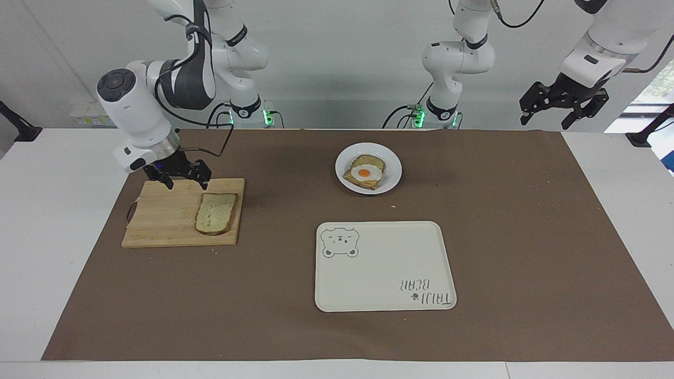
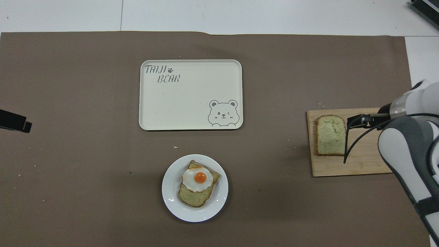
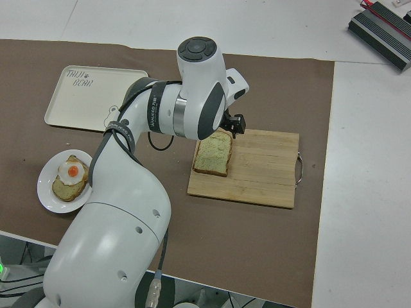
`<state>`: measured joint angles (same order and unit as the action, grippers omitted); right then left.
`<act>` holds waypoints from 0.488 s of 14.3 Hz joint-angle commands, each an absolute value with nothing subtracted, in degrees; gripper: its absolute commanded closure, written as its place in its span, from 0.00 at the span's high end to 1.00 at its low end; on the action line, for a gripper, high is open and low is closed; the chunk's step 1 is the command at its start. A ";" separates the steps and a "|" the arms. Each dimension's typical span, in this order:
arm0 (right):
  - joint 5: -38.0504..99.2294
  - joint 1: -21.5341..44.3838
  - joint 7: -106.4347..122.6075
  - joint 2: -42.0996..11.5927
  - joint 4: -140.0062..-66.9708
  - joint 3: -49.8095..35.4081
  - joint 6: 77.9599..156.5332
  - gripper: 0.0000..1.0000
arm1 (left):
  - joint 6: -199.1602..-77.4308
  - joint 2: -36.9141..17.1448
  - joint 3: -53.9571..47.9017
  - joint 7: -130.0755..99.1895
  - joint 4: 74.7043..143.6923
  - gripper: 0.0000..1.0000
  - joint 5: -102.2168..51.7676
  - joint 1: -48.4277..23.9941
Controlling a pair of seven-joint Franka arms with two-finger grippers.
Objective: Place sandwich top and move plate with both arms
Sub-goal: 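Lower the right gripper onto the bread slice on the bamboo board and grasp it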
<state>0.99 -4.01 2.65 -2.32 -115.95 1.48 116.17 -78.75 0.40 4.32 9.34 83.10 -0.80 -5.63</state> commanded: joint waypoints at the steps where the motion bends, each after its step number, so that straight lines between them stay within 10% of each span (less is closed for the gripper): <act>1: 5.25 -5.36 4.48 -3.94 -119.44 1.05 119.18 1.00 | -77.61 0.53 3.87 9.93 82.44 1.00 -1.23 -4.75; 7: 7.38 -7.99 12.38 -9.67 -121.11 1.06 126.47 1.00 | -77.61 0.53 3.87 9.93 82.44 1.00 -1.23 -4.75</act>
<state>5.60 -5.30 7.51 -10.58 -120.88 1.51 126.51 -78.75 0.40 4.32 9.34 83.10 -0.80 -5.63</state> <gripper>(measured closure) 0.000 0.000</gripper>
